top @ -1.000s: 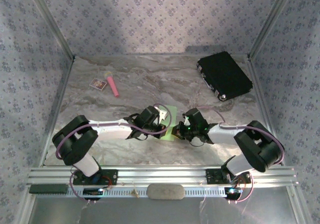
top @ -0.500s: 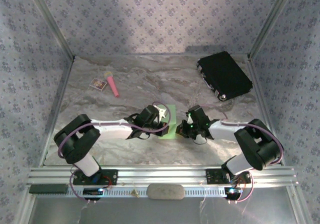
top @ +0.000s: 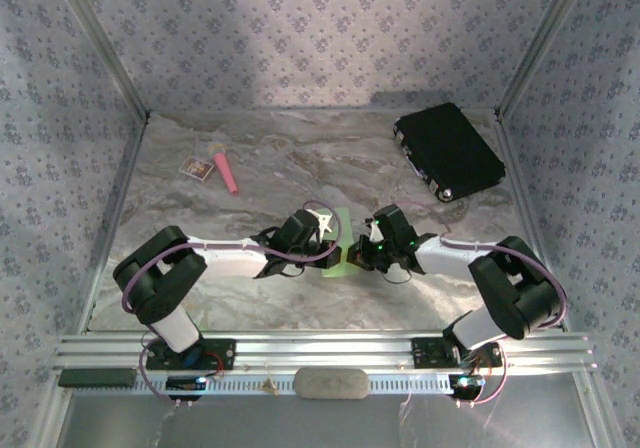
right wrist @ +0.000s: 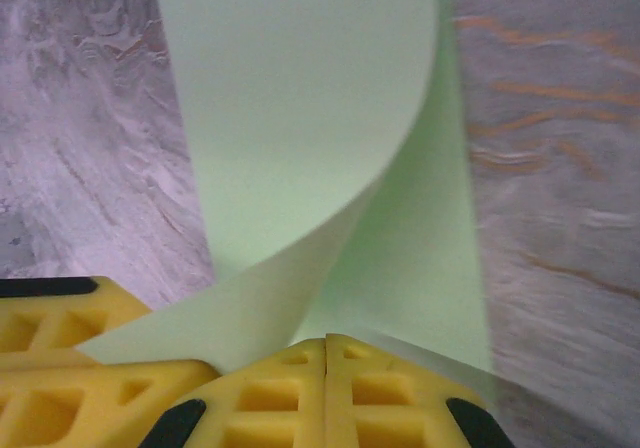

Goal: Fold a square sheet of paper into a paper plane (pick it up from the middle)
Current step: Fold the triangle a second time at the center of the table.

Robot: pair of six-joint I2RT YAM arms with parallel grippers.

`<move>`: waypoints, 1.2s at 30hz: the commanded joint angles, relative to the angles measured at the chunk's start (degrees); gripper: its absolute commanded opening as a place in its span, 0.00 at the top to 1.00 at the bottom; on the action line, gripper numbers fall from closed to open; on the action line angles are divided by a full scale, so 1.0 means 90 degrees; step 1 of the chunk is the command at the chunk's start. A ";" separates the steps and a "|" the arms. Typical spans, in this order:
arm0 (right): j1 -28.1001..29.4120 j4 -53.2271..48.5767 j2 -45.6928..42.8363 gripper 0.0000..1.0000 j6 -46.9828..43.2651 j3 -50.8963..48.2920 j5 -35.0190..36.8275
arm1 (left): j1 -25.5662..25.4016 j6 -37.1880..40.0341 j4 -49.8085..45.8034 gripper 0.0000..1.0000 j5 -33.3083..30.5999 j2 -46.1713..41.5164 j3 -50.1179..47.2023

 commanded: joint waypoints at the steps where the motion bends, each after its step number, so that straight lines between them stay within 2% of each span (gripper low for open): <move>1: 0.0044 0.0465 0.0276 1.00 0.0434 -0.0136 0.0008 | 0.0044 -0.0037 0.0115 1.00 0.0056 0.0033 -0.0073; 6: -0.0009 0.0510 0.0555 1.00 0.0430 -0.0186 0.0006 | 0.0044 0.0100 -0.0096 0.99 0.0043 0.0074 0.0016; 16: -0.0068 0.0322 0.0565 1.00 0.0309 -0.0189 0.0048 | 0.0145 0.0369 -0.0205 0.84 0.0177 0.0069 0.0162; 27: -0.0079 0.0291 0.0531 1.00 0.0278 -0.0185 0.0053 | 0.0384 0.0759 -0.0404 0.86 0.0809 0.0200 0.0389; 36: -0.0074 0.0273 0.0528 1.00 0.0279 -0.0180 0.0074 | 0.0470 0.0814 -0.0379 0.83 0.0988 0.0274 0.0427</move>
